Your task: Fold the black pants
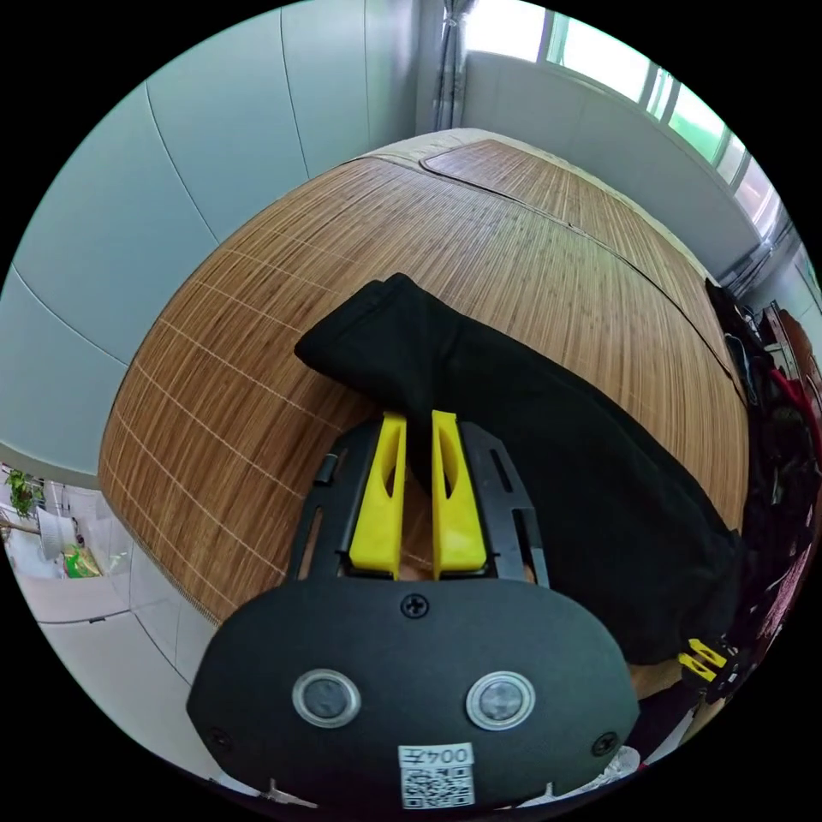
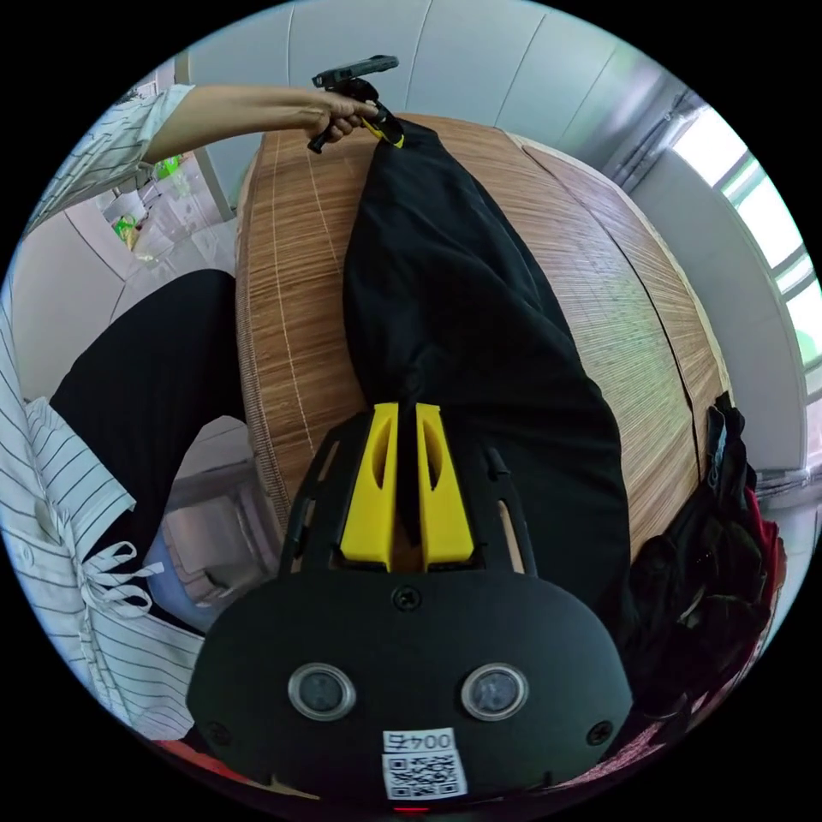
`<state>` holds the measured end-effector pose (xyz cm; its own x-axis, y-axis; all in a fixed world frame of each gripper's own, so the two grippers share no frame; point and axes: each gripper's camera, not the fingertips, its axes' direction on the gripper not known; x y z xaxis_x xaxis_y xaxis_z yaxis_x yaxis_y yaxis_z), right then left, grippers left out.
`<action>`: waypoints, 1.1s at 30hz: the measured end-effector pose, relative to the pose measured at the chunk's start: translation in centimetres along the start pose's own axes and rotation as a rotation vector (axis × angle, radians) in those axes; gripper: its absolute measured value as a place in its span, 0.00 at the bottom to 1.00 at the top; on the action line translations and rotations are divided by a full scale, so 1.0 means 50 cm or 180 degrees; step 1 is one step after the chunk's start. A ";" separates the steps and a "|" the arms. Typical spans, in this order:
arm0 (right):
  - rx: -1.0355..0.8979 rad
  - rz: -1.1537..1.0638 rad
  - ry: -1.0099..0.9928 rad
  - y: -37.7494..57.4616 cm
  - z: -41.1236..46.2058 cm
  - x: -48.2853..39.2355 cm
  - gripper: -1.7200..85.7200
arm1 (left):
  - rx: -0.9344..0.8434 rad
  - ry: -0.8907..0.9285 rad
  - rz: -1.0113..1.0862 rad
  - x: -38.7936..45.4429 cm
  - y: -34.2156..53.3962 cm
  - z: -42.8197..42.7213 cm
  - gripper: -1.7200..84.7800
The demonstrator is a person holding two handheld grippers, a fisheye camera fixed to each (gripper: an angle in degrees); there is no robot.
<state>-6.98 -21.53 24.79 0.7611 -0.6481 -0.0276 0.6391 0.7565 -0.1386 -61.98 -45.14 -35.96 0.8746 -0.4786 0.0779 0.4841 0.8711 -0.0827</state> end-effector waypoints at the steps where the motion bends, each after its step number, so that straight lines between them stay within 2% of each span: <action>1: -0.0022 -0.0032 -0.0041 -0.001 -0.003 0.000 0.06 | -0.0018 -0.0007 0.0005 -0.004 0.013 -0.007 0.06; 6: -0.0108 -0.0268 -0.0428 0.009 -0.030 -0.016 0.06 | -0.0137 -0.0162 0.0008 -0.062 0.183 -0.075 0.06; 12: -0.0120 -0.0374 -0.0554 0.015 -0.033 -0.062 0.07 | -0.0172 -0.0285 -0.0090 -0.132 0.385 -0.117 0.07; 16: -0.0025 -0.0146 -0.0446 0.000 -0.018 -0.068 0.08 | 0.0034 -0.0192 0.0049 -0.140 0.447 -0.121 0.09; 20: 0.0196 -0.0010 -0.0520 0.006 -0.078 -0.036 0.11 | 0.0023 -0.0058 0.0080 -0.151 0.494 -0.158 0.11; 24: 0.0606 0.0357 -0.0469 0.013 -0.141 0.070 0.13 | 0.0222 -0.0393 0.0258 -0.128 0.557 -0.231 0.11; 28: 0.0558 0.0416 -0.0426 -0.044 -0.127 0.167 0.14 | 0.0666 -0.0923 0.0565 -0.052 0.609 -0.308 0.10; 29: 0.0511 0.0391 -0.0518 -0.073 -0.114 0.193 0.14 | 0.0784 -0.0921 0.0684 -0.029 0.621 -0.321 0.10; 31: 0.0471 0.0318 -0.0651 -0.122 -0.092 0.221 0.15 | 0.0888 -0.0495 0.1038 0.010 0.634 -0.327 0.10; 33: 0.0365 0.0174 -0.0812 -0.198 -0.055 0.240 0.16 | 0.0659 -0.0191 0.1528 0.075 0.634 -0.294 0.11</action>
<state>-4.46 -37.05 23.11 0.7887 -0.5740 0.2201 0.5937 0.8041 -0.0305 -42.92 -20.94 -52.87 0.9905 -0.0183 0.1366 0.0082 0.9972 0.0745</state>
